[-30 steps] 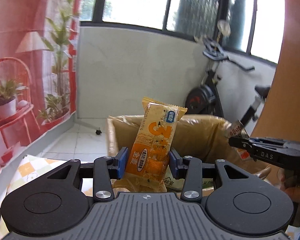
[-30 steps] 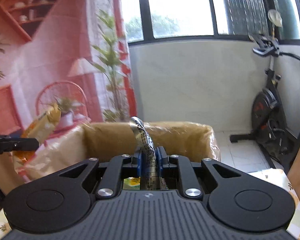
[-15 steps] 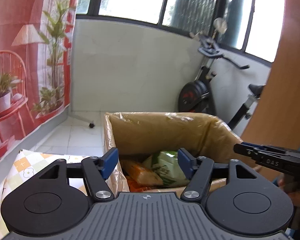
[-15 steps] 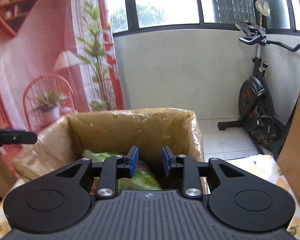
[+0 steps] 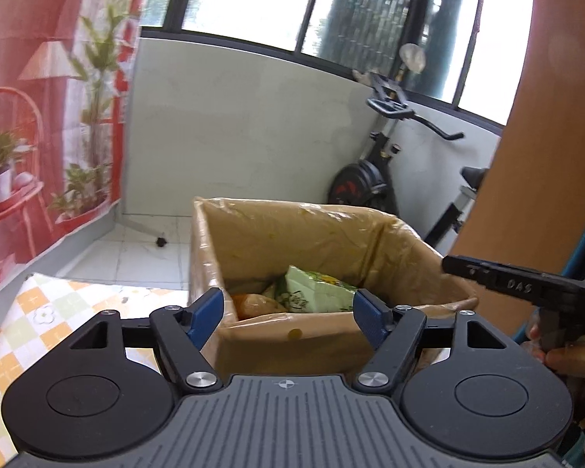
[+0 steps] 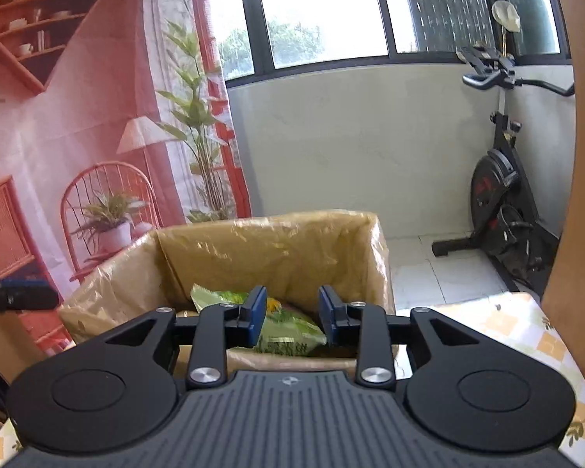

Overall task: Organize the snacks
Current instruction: 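Move both grippers back to the pile, left toward the yellow chips bag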

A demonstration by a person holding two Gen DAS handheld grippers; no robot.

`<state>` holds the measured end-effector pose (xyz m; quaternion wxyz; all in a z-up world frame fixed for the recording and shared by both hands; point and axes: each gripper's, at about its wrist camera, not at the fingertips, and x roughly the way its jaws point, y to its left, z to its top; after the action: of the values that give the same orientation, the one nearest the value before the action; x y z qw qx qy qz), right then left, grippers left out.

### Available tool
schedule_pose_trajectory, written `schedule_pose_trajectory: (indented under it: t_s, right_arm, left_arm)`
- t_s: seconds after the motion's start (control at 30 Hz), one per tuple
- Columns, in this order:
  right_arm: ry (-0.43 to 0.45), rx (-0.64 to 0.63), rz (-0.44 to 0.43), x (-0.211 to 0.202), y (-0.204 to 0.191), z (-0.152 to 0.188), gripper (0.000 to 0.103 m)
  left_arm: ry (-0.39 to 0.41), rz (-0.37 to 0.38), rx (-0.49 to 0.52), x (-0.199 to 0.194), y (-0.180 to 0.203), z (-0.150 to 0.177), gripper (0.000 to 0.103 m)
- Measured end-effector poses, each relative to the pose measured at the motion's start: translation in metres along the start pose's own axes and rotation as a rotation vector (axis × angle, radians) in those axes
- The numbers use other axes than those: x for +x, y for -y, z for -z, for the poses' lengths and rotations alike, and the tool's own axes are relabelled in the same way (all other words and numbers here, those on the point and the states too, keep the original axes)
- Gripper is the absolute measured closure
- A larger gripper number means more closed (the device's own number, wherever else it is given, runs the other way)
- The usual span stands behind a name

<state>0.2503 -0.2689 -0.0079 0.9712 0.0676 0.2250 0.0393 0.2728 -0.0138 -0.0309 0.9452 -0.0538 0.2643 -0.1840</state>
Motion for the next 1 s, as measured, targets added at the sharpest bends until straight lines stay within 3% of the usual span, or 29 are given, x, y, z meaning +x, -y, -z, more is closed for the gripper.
schedule_pose_trajectory:
  t_s: [0.27, 0.53, 1.0]
  right_arm:
    - [-0.005, -0.038, -0.013, -0.012, -0.007, 0.002, 0.070]
    - [0.003, -0.025, -0.011, -0.033, -0.010, 0.026, 0.066]
    - [-0.126, 0.008, -0.058, -0.046, -0.003, 0.094, 0.058]
  left_arm:
    - [0.018, -0.080, -0.100, -0.030, -0.007, 0.026, 0.016]
    - [-0.086, -0.017, -0.056, -0.032, 0.000, 0.055, 0.014]
    - [-0.292, 0.059, -0.046, -0.007, 0.024, 0.107, 0.014]
